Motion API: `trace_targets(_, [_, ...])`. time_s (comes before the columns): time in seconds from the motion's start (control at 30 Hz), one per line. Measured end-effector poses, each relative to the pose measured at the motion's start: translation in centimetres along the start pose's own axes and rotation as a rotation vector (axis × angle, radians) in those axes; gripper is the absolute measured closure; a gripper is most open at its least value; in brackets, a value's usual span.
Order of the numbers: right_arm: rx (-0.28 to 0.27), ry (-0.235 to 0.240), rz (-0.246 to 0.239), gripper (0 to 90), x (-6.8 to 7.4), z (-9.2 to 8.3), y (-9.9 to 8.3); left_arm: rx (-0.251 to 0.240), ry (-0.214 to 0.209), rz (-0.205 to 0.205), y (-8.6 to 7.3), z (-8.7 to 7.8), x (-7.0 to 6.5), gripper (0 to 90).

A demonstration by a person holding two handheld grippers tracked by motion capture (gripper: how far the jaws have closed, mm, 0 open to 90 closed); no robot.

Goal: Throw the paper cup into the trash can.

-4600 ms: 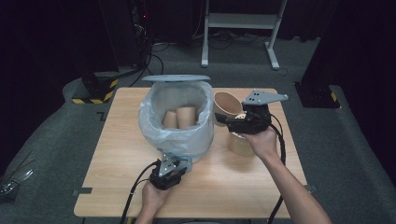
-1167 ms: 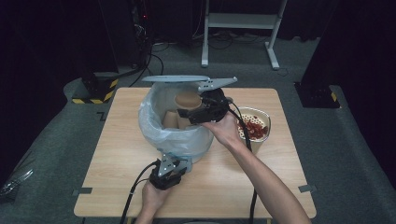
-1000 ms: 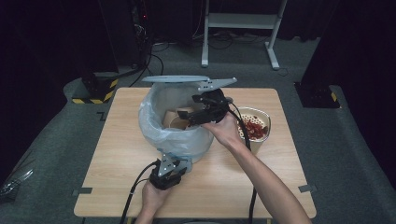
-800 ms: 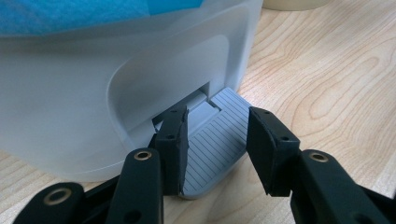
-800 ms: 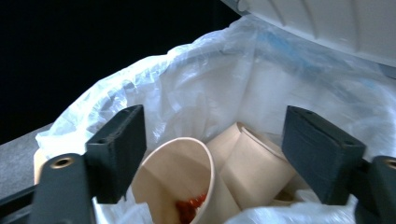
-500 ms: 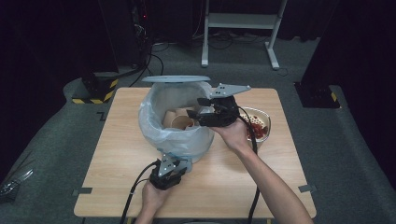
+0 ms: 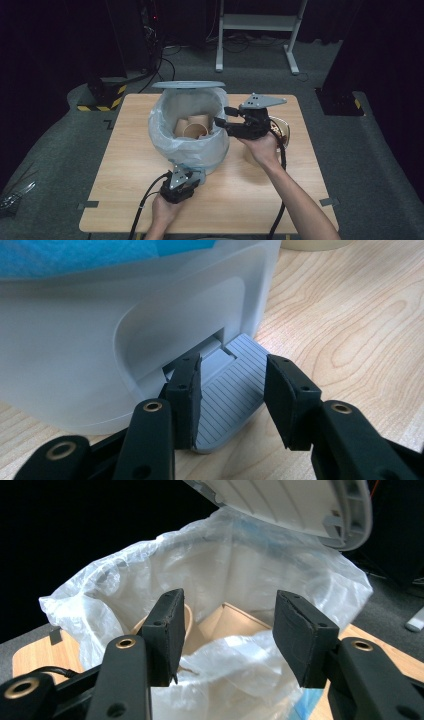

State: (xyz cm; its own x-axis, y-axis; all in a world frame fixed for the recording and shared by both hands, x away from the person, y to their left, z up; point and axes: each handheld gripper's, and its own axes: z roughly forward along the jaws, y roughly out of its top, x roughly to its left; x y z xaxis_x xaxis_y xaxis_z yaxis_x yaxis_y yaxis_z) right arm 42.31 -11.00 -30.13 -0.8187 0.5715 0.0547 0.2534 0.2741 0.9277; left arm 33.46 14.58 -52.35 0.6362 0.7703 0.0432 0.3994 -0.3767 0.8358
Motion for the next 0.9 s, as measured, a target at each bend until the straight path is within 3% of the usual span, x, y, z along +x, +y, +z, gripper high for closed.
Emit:
trace_targets(0.5, [0.005,-0.011,0.022,45.8,-0.6,-1.2,-1.1,-0.001,-0.009,-0.008,0.0,0.0,-0.1,58.5])
trace_targets(0.9, [0.005,-0.053,0.051,44.5,-1.7,-3.0,-2.5,-0.001,-0.009,-0.009,0.0,0.0,-0.1,58.5])
